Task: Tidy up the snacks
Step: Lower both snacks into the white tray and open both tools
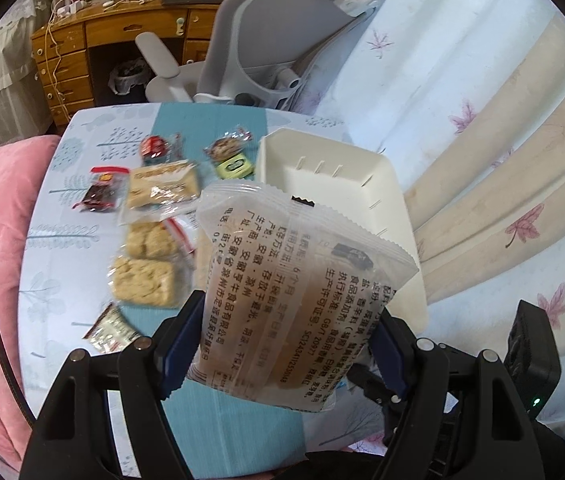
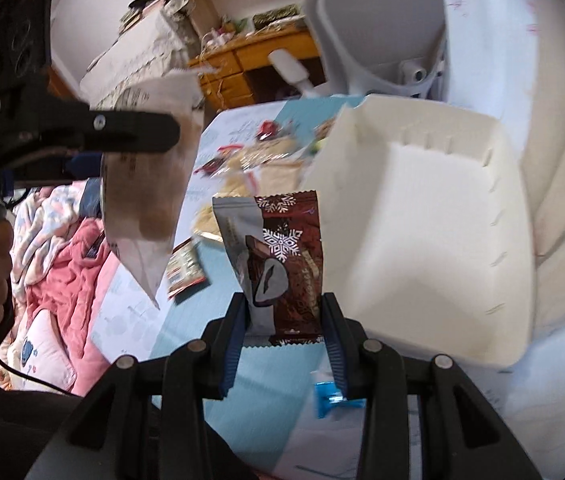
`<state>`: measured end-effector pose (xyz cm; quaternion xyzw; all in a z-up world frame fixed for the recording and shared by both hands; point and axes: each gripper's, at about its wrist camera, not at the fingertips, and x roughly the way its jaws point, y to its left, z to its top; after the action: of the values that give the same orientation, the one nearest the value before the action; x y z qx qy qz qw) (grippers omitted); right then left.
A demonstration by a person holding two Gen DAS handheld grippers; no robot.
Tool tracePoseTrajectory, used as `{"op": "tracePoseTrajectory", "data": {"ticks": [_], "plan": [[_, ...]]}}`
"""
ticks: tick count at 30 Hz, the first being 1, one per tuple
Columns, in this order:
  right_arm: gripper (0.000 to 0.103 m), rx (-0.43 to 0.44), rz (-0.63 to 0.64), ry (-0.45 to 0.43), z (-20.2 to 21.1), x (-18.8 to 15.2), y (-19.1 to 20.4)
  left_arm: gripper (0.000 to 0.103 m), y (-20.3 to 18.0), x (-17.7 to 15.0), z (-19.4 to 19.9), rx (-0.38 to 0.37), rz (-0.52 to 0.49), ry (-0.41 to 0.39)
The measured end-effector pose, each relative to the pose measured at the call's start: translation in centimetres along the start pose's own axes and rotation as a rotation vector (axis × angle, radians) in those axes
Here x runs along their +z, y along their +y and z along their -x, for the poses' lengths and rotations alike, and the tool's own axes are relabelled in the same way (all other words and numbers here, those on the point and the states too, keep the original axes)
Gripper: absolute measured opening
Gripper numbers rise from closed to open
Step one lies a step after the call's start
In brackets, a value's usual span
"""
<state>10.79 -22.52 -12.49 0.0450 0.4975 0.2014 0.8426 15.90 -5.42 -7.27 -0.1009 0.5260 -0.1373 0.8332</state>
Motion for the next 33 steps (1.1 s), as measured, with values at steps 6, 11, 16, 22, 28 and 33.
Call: {"op": "tracePoseTrajectory", "data": {"ticks": [6, 11, 16, 22, 28, 33], "plan": [[0.037, -0.041, -0.031, -0.014, 1.2, 0.1, -3.8, 0.075, -3.1, 0.7, -1.7, -0.003, -0.007, -0.014], [0.038, -0.062, -0.042, -0.012, 1.7, 0.0, -6.3, 0.08, -5.2, 1.1, -3.4, 0.017, -0.008, -0.01], [0.057, -0.088, -0.068, 0.005, 1.8, -0.1, -8.5, 0.098, -6.5, 1.4, -4.4, 0.019, -0.005, -0.015], [0.06, -0.07, -0.101, 0.003, 1.9, -0.2, -9.7, 0.098, -6.2, 0.9, -4.2, 0.035, 0.024, -0.012], [0.06, -0.045, -0.173, 0.008, 1.4, -0.2, -10.3, 0.098, -4.5, -0.3, -2.8, 0.093, 0.066, -0.027], [0.06, -0.118, -0.289, 0.008, 1.3, -0.3, -10.7, 0.098, -1.6, -1.4, -1.1, 0.178, 0.113, -0.048]]}}
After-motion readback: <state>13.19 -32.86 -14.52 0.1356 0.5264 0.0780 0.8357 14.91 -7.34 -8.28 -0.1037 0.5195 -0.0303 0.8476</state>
